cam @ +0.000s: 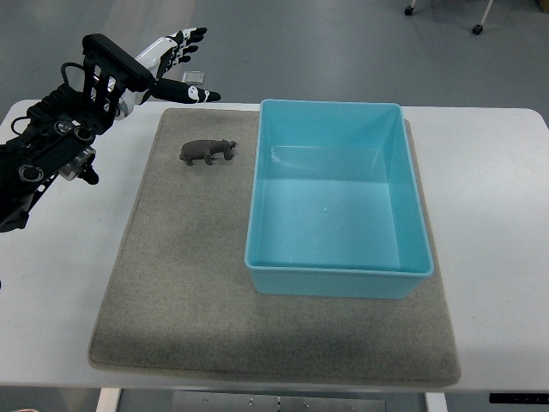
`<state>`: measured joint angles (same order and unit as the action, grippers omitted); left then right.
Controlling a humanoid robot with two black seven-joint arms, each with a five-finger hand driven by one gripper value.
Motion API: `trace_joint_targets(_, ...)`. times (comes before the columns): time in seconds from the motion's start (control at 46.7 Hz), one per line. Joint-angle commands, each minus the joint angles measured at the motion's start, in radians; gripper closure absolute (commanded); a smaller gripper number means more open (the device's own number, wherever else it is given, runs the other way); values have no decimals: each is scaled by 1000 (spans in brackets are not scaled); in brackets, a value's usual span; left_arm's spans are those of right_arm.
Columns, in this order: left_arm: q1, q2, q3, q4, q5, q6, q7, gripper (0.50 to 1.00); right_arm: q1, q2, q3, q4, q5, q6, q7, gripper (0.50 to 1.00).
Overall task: Place brown hippo in blue box with left hand
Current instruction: 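Reach the left hand forward over the brown hippo figurine, then lower the left hand and close its fingers around the hippo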
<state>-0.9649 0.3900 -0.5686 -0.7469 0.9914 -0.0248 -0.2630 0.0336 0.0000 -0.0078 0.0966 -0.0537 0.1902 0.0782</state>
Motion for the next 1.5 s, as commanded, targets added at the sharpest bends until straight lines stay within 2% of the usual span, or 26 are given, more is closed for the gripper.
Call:
trace_joint_targets(0.0, -40, 18, 94, 9, 49, -1, 1, 516, 0, 0, 0, 0, 0, 0, 0, 564)
trace_joint_targets(0.129, -87, 33, 202, 17, 122, 0, 1, 516, 0, 0, 0, 0, 0, 0, 0, 564)
trace_joint_targets(0.386, -97, 32, 231, 34, 240, 0, 1, 519, 0, 0, 0, 0, 0, 0, 0, 564)
trace_joint_targets(0.729, -123, 36, 323, 29, 253, -12, 1, 516, 0, 0, 0, 0, 0, 0, 0, 564)
trace_joint_targets(0.943, -152, 61, 345, 21, 253, -109, -1, 525, 0, 0, 0, 0, 0, 0, 0, 564)
trace_joint_targets(1.093, -144, 66, 348, 21, 270, -119, -1, 529, 0, 0, 0, 0, 0, 0, 0, 564)
trace_joint_targets(1.479, -132, 81, 368, 35, 294, -118, -1, 600, 0, 0, 0, 0, 0, 0, 0, 564)
